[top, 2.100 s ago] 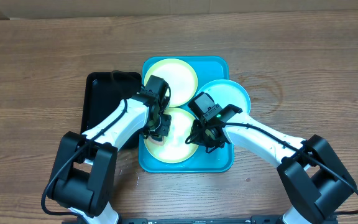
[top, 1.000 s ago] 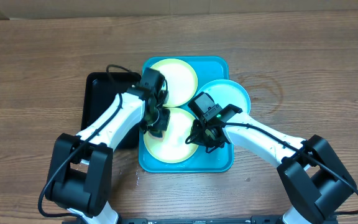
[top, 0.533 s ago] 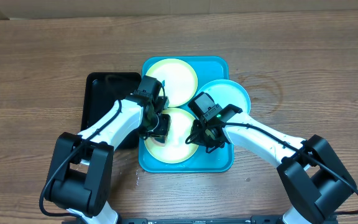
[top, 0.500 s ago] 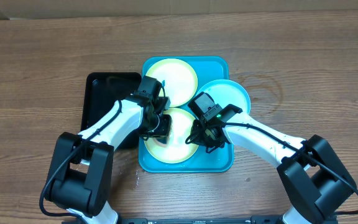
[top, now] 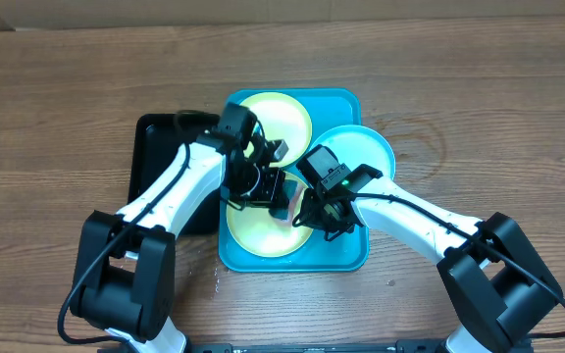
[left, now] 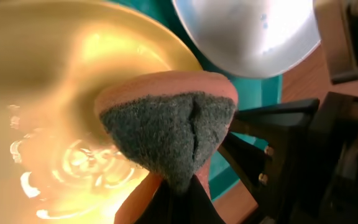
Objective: Clean dirty plates on tray and stack at the side
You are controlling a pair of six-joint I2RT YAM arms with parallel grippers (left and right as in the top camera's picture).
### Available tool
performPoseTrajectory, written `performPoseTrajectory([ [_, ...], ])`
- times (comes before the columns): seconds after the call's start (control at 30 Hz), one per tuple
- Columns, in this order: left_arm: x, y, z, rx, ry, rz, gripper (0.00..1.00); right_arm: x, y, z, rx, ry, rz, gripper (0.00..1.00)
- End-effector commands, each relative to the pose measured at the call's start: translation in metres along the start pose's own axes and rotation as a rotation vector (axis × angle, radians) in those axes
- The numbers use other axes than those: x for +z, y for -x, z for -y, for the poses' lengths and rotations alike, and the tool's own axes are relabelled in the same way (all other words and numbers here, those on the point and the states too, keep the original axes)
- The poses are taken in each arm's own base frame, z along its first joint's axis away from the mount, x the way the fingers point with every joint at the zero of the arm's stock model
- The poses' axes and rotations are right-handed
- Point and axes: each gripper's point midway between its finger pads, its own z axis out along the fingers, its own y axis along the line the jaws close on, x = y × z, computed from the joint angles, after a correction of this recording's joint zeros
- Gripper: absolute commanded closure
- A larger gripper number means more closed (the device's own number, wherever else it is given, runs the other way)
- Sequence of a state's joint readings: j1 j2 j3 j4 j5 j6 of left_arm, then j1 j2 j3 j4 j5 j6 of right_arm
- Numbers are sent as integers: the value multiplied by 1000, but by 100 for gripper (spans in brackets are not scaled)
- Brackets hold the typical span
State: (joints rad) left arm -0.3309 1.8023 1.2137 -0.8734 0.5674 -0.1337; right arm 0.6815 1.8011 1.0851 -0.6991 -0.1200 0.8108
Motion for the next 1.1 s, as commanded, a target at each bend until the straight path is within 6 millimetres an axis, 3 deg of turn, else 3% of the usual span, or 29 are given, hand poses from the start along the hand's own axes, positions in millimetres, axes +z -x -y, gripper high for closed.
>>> performPoseTrajectory([
  [0.0, -13, 8, -23, 11, 159, 34, 96, 2, -3, 2, -4, -5, -3, 96],
  [0.03, -15, 4, -38, -11, 260, 28, 96, 2, -3, 2, -4, -5, -3, 96],
  [0.17, -17, 2, -62, -59, 415, 46, 96, 2, -3, 2, -3, -5, -2, 96],
  [0.57, 27, -23, -64, -55, 415, -28, 96, 2, -3, 2, -3, -5, -2, 96],
  [0.77, 40, -31, -36, -20, 269, -74, 96, 2, -3, 2, -3, -5, -2, 96],
  [0.87, 41, -31, 4, 25, 39, -100, 96, 2, -3, 2, -4, -5, -2, 96],
  [0.97, 25, -21, 37, 51, -118, -70, 96, 2, -3, 2, -4, -5, -2, 96],
  [1.07, -4, -3, 51, 88, -128, 12, 96, 2, -3, 2, -4, -5, -2, 96],
])
